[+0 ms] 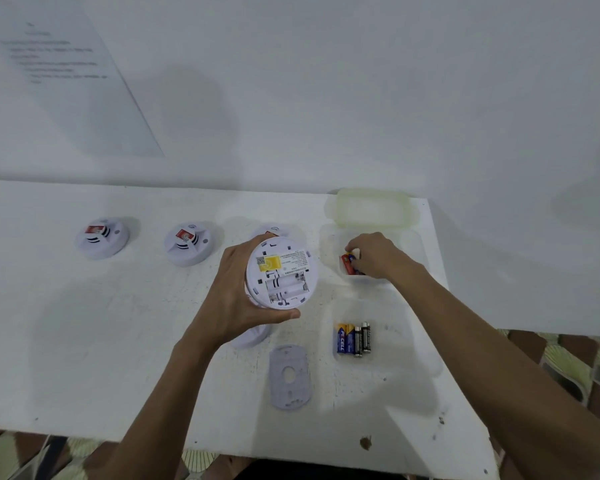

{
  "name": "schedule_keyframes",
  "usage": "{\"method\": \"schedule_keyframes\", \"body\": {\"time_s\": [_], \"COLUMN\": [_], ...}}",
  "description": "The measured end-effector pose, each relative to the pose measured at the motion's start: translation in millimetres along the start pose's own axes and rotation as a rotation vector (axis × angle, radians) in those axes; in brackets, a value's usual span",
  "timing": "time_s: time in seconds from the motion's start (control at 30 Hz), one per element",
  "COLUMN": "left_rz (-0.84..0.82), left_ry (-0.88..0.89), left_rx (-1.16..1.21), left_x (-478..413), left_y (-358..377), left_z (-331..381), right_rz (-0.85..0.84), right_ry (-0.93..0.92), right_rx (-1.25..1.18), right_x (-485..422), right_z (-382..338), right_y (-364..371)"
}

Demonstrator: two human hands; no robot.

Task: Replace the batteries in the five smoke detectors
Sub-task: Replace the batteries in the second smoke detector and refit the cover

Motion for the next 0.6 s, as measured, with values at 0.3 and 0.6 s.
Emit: {"method": "schedule_keyframes", "body": {"time_s": [0.3,0.6], "left_rz": [0.012,0.022], "left_ry": [0.011,-0.021], "left_rx": [-0.006,-0.028], "left_x": [0.1,-2.3], "left_y": [-5.3,-6.4], "left_z": [-2.2,1.4], "right_rz": [0.118,0.474], "right_ry": [0.044,-0.149], "right_rx": [-0.288,-0.911], "right_x": [10.6,101.1], "right_z": [7.7,-42.9], "right_y": [-9.7,-84.3]}}
Point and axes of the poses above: each hand's wrist, its own x-axis away from the middle knuckle, its own y-axis out of the palm, z = x × y, the point moved 10 cm from there along -x, towards the middle knuckle, and after that the axes turned 13 degrees about x, right-handed, at the moved point
